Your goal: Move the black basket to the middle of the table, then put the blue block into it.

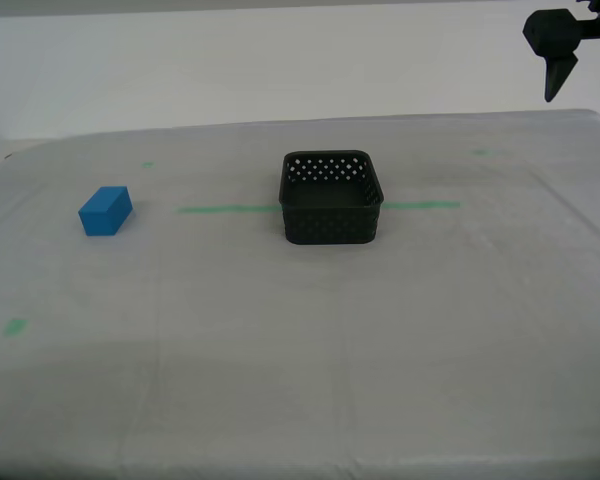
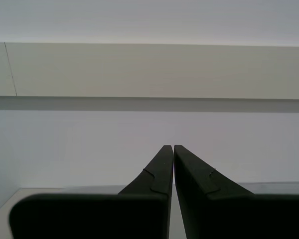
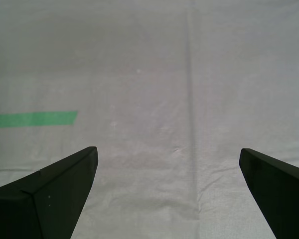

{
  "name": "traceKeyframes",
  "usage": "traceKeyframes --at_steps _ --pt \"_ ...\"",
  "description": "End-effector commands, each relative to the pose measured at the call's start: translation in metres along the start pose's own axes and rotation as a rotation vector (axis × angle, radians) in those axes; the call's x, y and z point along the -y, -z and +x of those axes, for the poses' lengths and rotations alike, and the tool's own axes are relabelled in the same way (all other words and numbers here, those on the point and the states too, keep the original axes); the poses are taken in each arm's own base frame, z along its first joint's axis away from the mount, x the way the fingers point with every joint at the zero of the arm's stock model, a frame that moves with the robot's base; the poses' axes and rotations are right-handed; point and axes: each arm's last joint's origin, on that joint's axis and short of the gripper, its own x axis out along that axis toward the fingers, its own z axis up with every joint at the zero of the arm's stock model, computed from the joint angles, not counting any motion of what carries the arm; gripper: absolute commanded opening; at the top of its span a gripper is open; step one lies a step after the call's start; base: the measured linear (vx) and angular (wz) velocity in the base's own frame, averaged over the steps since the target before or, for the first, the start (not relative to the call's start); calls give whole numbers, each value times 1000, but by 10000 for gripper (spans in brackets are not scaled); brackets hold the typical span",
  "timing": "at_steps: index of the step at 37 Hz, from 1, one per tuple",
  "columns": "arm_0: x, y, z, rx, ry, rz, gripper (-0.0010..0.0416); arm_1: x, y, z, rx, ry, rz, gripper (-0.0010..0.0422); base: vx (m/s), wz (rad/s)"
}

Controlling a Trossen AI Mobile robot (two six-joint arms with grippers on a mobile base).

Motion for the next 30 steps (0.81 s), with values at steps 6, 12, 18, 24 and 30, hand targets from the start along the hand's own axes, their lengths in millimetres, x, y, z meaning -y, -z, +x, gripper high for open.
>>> traceKeyframes --at_steps 6,12,18,24,30 --pt "0 0 0 3 2 -1 399 -1 -1 0 6 -16 1 0 0 0" --pt "0 0 0 4 2 -1 399 -1 -1 0 6 -31 -3 0 0 0" --pt "0 0 0 6 2 -2 399 -1 -3 1 13 -32 -11 0 0 0" --pt "0 0 0 7 2 -2 398 -1 -1 0 -3 -40 -30 0 0 0" --pt "0 0 0 6 2 -1 399 -1 -1 4 -116 -44 -85 0 0 0"
